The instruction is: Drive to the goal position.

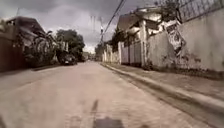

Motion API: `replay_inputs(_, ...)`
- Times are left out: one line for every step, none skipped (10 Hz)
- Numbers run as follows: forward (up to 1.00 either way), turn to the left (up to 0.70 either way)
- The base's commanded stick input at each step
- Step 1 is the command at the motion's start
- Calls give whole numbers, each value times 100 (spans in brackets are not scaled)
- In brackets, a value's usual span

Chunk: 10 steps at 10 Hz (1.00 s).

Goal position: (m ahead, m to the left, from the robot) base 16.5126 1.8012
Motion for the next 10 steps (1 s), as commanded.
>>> replay_inputs(100, 25)
replay_inputs(100, 17)
replay_inputs(100, 8)
replay_inputs(100, 0)
replay_inputs(100, 0)
replay_inputs(100, 0)
replay_inputs(100, 8)
replay_inputs(100, 40)
replay_inputs(100, 40)
replay_inputs(100, 40)
